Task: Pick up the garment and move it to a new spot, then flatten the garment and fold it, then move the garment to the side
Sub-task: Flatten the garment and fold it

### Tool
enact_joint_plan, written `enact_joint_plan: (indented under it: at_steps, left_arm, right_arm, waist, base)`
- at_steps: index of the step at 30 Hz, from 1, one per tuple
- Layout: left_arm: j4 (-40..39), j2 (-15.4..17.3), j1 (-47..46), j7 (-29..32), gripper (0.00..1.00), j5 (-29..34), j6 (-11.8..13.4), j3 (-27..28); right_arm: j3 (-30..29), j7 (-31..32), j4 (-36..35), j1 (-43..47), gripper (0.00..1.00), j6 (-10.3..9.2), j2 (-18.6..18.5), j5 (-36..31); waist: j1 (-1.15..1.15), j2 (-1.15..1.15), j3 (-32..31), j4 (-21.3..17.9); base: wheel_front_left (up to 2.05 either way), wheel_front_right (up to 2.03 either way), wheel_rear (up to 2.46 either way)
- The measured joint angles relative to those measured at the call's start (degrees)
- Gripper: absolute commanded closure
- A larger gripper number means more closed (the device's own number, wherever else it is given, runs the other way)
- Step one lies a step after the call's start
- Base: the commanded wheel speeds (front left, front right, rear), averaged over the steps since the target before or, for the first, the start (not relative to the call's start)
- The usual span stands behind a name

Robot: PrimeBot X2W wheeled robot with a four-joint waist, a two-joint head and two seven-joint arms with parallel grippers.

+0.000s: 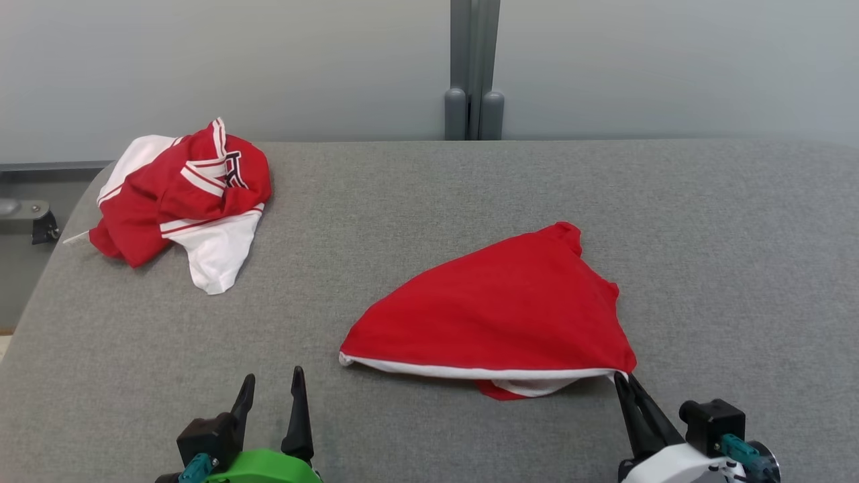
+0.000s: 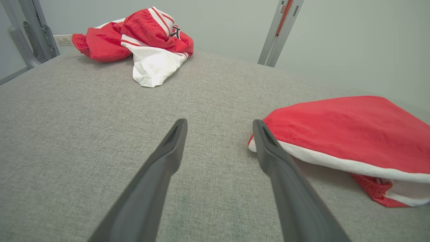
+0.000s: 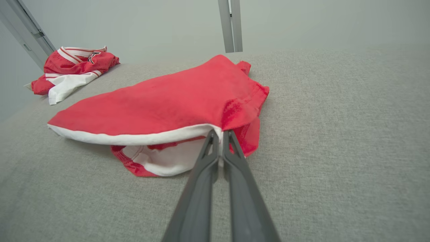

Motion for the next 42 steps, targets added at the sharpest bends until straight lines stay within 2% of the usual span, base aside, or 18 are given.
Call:
enact_joint_plan:
  at_steps: [5,13,22,26,27,29,30,42]
  left_arm:
    - [0.0,0.0,0.0,0.0,0.0,-0.1,0.1,-0.5]
    - [0.8,0.0,-0.1,0.0,0.0,-0.1,-0.5,-1.6]
    - [3.8,0.0,-0.1,0.0,0.0,-0.5,-1.5,-4.4]
    - [4.5,0.0,-0.3,0.0,0.0,-1.2,-1.6,-5.4]
    - [4.6,0.0,-0.3,0.0,0.0,-1.4,-1.6,-5.6]
    - [4.7,0.0,-0.4,0.0,0.0,-1.5,-1.6,-5.9]
    - [4.7,0.0,-0.5,0.0,0.0,-1.6,-1.5,-6.0]
    - [4.7,0.0,-0.9,0.0,0.0,-2.3,-1.4,-6.5]
  right_arm:
    - [-1.6,0.0,1.6,1.8,1.0,0.0,0.0,-1.4]
    - [-3.5,0.0,9.8,-1.4,1.0,0.0,0.0,-3.6]
    - [-8.5,0.0,12.3,-3.3,1.0,0.0,0.0,-5.9]
    - [-8.8,0.0,12.5,-3.5,1.0,0.0,0.0,-6.5]
    - [-9.0,0.0,12.4,-3.5,0.87,0.0,0.0,-6.7]
    - [-9.1,0.0,12.2,-3.5,0.44,0.0,0.0,-6.7]
    - [-9.1,0.0,11.9,-3.5,0.0,0.0,0.0,-6.7]
    - [-13.4,0.0,5.5,-1.4,0.0,0.0,0.0,-7.1]
  waist:
    - [0.0,0.0,-0.4,-0.8]
    - [0.0,0.0,-0.3,0.1]
    - [0.0,0.0,-0.6,0.4]
    - [0.0,0.0,-0.8,-0.5]
    - [0.0,0.0,-0.8,-0.8]
    - [0.0,0.0,-0.9,-1.3]
    - [0.0,0.0,-0.9,-1.6]
    - [0.0,0.0,-0.5,-3.7]
  base:
    - [0.0,0.0,0.0]
    - [0.0,0.0,0.0]
    - [0.0,0.0,0.0]
    - [0.0,0.0,0.0]
    - [0.0,0.0,0.0]
    - [0.0,0.0,0.0]
    - [0.0,0.0,0.0]
    - [0.0,0.0,0.0]
